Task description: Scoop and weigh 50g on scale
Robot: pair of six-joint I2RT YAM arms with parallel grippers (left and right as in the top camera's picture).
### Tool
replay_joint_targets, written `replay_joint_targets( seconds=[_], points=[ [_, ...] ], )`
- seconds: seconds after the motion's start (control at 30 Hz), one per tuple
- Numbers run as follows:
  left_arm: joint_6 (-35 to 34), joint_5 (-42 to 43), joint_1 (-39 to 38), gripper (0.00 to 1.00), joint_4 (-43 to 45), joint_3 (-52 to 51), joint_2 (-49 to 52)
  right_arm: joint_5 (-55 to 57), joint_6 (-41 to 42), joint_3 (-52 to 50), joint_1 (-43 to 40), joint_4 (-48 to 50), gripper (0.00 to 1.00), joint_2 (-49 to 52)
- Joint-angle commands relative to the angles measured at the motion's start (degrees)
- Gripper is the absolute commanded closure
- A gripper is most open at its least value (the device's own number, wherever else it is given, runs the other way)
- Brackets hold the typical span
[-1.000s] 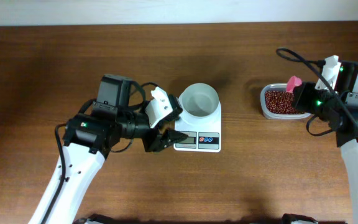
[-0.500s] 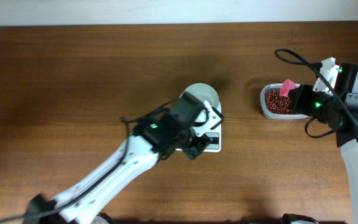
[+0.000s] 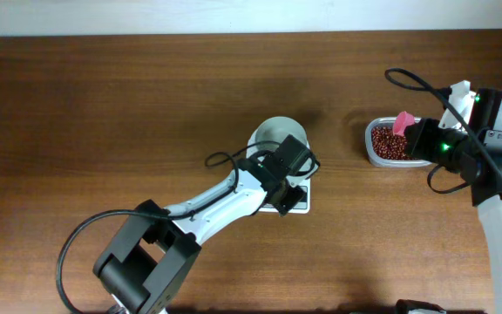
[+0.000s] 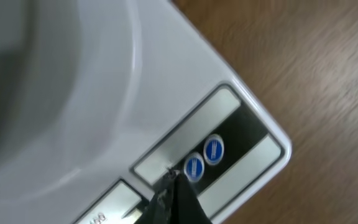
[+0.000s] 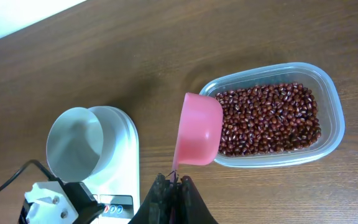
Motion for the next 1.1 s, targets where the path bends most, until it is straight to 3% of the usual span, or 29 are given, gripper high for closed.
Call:
replay_joint_targets(
  seconds=[0.0,1.07],
  points=[
    [-0.76,-0.76,-0.24,1.00,0.87,0.46,0.50,-0.09,0.39,1.33,-0.35,0.20,0.96,-0.42],
    [-0.28,-0.57,-0.24,1.00,1.14,-1.31,2.23,-0.11,0.39,1.33,-0.35,-0.04,0.96,-0.42]
  ],
)
